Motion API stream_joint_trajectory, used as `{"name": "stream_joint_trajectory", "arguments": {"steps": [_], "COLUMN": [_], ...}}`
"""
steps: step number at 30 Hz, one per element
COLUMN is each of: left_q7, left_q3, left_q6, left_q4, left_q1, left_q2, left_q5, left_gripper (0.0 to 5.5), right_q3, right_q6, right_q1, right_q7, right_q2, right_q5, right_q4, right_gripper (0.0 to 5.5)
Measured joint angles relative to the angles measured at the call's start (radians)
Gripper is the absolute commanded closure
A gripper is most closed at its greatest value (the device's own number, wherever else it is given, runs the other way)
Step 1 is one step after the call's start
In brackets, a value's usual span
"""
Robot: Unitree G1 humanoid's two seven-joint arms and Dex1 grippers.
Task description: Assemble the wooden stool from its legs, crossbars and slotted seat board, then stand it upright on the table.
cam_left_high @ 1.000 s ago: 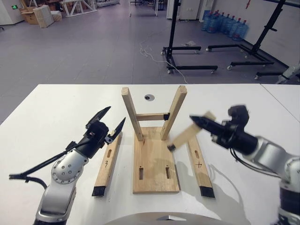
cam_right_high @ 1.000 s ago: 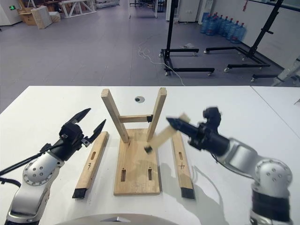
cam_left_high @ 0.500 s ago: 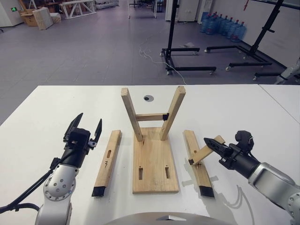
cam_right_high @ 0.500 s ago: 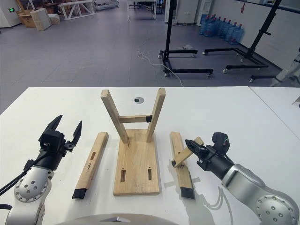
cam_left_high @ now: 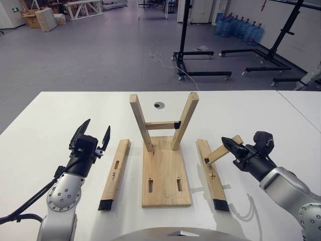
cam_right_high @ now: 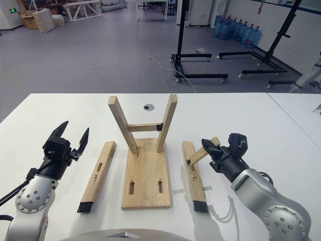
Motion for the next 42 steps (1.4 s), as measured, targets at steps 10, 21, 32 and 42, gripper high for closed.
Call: {"name": "stream_joint_trajectory", "arguments": {"steps": [10,21,32,42], "left_q7": [0.0,-0.003,-0.022,-0.029], "left_q3": [-0.005,-0.012,-0.011,-0.003], "left_q6": [0.002,0.003,0.002,-0.002], "left_q4": [0.001,0.002,0.017,0.051], "left_q1": [0.004,0.005,-0.008,-0.037], "left_q2": [0.001,0.003,0.009,0.012], "left_q5": [0.009,0.022,0.023,0.027], "left_gripper": [2.35,2.35,2.35,2.35], "right_q3": [0.001,0.032,0.149,0.209], "right_q6": [0.0,0.002,-0.01,-0.116], "right_q1": [0.017,0.017,-0.005,-0.03], "right_q7": [-0.033,0.0,0.092,0.27], "right_q2": [0.003,-0.006,-0.053,-0.053], "right_q5": [-0.007,-0.107,-0.332,-0.542], "right_q4": [0.041,0.039,0.004,0.09], "right_gripper": [5.11,5.11,5.11,5.11]}}
